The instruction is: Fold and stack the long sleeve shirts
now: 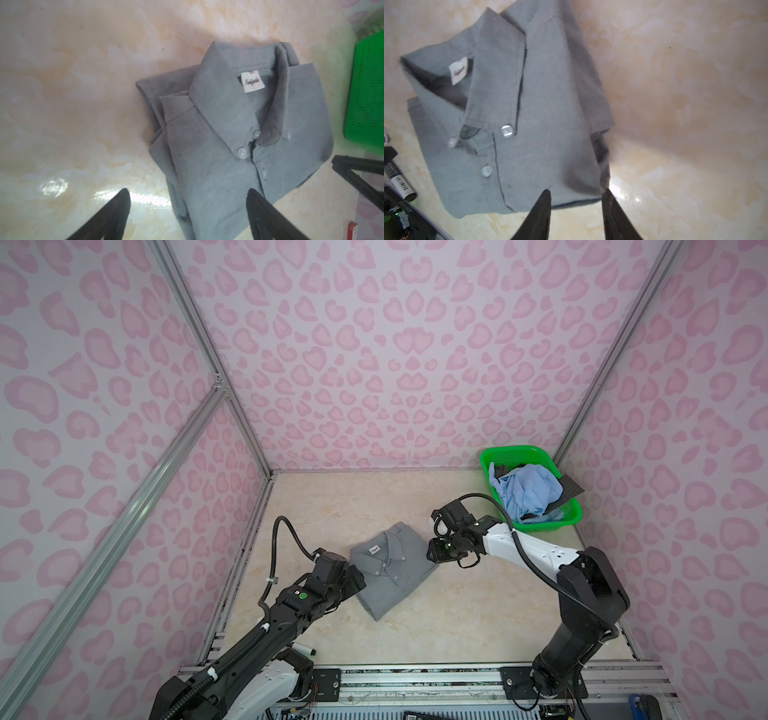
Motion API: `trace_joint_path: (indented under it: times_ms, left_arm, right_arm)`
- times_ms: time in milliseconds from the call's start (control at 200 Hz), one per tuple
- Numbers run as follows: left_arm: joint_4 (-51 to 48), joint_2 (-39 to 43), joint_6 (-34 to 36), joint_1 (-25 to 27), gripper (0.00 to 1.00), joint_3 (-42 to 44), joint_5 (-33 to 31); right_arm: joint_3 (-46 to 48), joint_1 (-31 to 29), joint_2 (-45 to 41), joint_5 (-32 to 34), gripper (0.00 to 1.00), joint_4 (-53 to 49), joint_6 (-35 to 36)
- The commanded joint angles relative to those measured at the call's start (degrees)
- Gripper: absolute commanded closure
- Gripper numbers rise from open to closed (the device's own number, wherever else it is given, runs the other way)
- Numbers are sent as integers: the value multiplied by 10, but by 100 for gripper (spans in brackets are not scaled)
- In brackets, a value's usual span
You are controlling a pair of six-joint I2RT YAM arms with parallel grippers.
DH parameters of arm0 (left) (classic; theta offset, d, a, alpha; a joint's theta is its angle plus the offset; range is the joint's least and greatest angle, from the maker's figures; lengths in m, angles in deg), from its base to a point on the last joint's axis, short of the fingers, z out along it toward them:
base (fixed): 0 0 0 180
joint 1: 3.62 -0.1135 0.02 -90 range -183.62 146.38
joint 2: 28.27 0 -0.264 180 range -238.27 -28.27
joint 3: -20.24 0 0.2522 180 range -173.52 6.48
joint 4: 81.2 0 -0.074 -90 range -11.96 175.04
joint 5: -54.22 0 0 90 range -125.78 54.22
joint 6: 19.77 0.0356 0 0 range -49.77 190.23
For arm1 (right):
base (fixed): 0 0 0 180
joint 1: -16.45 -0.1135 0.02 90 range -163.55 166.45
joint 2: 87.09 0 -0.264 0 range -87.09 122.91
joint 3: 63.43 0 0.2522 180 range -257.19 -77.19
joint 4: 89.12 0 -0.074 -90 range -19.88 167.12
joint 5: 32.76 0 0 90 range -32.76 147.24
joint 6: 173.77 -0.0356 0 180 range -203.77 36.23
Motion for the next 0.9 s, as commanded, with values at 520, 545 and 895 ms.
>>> trace_joint_path:
  times_ms: [520,545,895]
  left_arm:
    - [-92,26,96,-74,11,-68,-34]
    - [-102,24,101,-74,11,-77,-37]
    - [-99,20,41,-36,13,-60,54]
  right_arm:
    - [107,-208,45,-60,72,232,-240]
    - [113,-211,39,-65,71,245,-252]
    - [68,-175,-57,-32,69,136,-174]
